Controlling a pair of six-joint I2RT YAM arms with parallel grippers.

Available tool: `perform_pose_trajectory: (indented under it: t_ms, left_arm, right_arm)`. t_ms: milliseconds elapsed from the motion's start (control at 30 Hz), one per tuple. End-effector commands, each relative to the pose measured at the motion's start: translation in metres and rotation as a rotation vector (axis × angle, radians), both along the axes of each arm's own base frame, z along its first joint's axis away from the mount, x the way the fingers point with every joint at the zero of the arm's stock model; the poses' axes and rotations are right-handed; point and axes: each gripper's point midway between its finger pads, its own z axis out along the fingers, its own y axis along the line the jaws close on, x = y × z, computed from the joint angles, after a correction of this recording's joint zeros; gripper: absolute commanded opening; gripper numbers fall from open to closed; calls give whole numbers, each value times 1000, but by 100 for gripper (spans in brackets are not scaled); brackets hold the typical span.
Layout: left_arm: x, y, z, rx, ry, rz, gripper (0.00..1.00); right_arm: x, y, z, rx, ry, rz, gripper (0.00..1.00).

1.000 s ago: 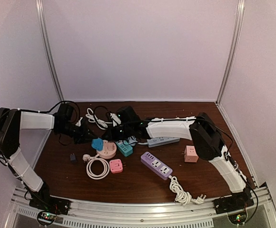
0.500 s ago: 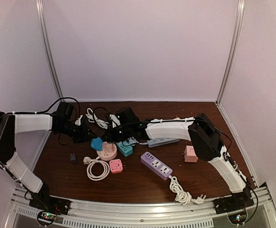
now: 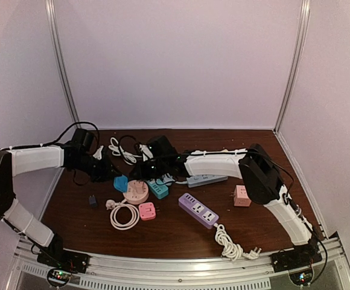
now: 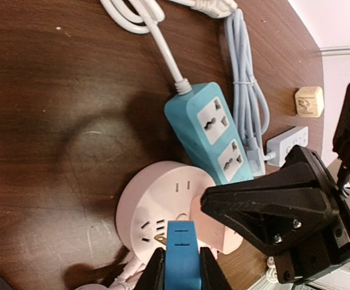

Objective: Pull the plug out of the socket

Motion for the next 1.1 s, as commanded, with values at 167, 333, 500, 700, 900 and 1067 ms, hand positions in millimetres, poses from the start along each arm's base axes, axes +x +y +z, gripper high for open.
perform_pose_trajectory:
  t_ms: [167, 333, 500, 700, 900, 1067]
  left_arm:
    - [20, 58, 29, 355, -90, 136, 5]
    - [42, 92, 41, 580, -101, 196, 5]
    - [62, 113, 47, 743, -108, 223, 7]
    - [83, 135, 29, 928, -38, 215, 9]
    - [100, 150, 7, 1068, 6, 192, 14]
    - [109, 154, -19, 1078, 61, 166, 18]
  right_arm:
    - [-1, -17, -29, -156, 30, -11, 2]
    - [9, -18, 22, -118, -59, -18, 14]
    - [16, -35, 49, -148, -135, -50, 47]
    - [17, -66, 57, -204, -186, -97, 67]
    - [14, -96, 60, -255, -225, -145, 73]
    - [11, -107, 56, -265, -225, -163, 73]
